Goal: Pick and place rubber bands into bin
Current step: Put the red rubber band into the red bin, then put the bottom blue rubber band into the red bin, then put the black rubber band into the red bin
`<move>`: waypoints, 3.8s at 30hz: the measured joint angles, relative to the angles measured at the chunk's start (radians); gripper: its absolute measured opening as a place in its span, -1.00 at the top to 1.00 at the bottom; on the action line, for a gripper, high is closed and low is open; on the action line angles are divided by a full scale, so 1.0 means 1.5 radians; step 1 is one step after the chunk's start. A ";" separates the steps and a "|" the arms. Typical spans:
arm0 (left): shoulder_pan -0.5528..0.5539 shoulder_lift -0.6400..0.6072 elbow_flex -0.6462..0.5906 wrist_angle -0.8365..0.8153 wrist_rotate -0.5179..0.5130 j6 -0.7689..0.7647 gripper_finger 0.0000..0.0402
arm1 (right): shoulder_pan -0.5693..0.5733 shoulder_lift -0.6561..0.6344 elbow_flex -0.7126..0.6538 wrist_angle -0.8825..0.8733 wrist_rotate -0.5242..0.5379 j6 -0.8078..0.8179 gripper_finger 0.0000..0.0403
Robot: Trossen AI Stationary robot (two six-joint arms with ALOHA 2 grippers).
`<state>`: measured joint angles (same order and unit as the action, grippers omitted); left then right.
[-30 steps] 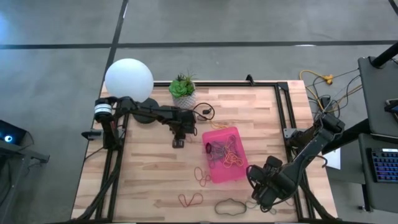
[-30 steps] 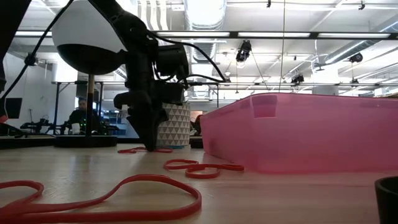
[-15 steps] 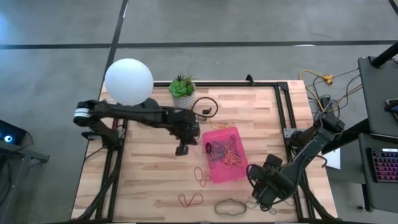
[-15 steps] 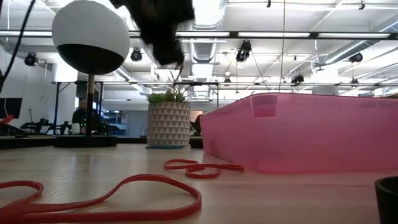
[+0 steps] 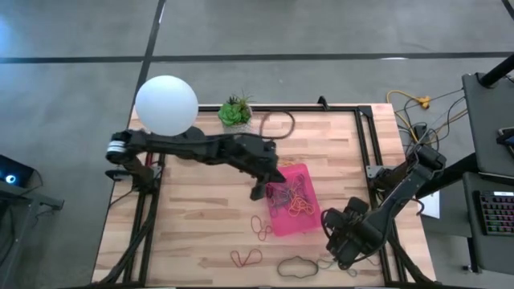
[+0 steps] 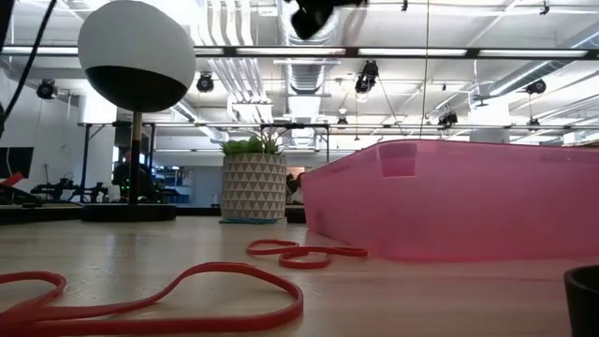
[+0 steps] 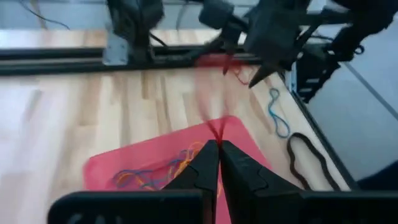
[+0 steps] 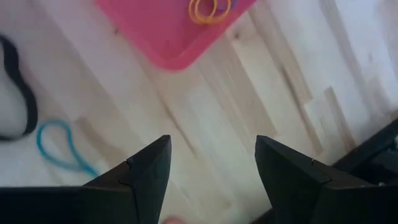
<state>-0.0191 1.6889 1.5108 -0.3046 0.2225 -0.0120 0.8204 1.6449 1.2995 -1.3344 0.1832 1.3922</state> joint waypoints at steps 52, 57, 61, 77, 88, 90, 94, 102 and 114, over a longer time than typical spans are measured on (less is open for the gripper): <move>-0.188 -0.062 -0.041 -0.360 -0.199 -0.176 -0.07 | 0.110 0.178 -0.089 0.355 -0.103 0.001 -0.09; -0.213 -0.080 -0.108 -0.388 -0.230 -0.247 -0.07 | 0.097 0.179 -0.102 0.371 -0.050 0.072 -0.02; -0.233 -0.096 -0.156 -0.389 -0.230 -0.298 -0.07 | 0.086 0.178 -0.120 0.376 -0.017 0.119 0.22; -0.265 -0.135 -0.203 -0.378 -0.303 -0.332 -0.07 | 0.053 0.091 0.003 0.179 0.037 0.162 0.96; -0.265 -0.135 -0.217 -0.349 -0.344 -0.319 -0.07 | -0.052 -0.059 0.089 0.111 0.200 0.106 0.96; -0.265 -0.135 -0.222 -0.340 -0.344 -0.319 -0.07 | -0.102 -0.070 0.102 0.111 0.212 0.041 0.96; -0.265 -0.135 -0.234 -0.324 -0.344 -0.339 -0.07 | -0.208 -0.077 0.103 0.113 0.197 -0.082 0.95; -0.286 -0.135 -0.277 -0.251 -0.335 -0.386 -0.07 | -0.305 -0.051 0.098 0.126 0.084 -0.257 0.44; -0.157 -0.135 -0.281 -0.124 -0.316 -0.105 -0.07 | -0.199 -0.097 0.099 0.078 0.087 -0.262 -0.19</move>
<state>-0.2539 1.4860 1.0893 -0.4905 -0.2516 -0.1690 0.5224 1.4998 1.4475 -1.2179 0.3140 0.9991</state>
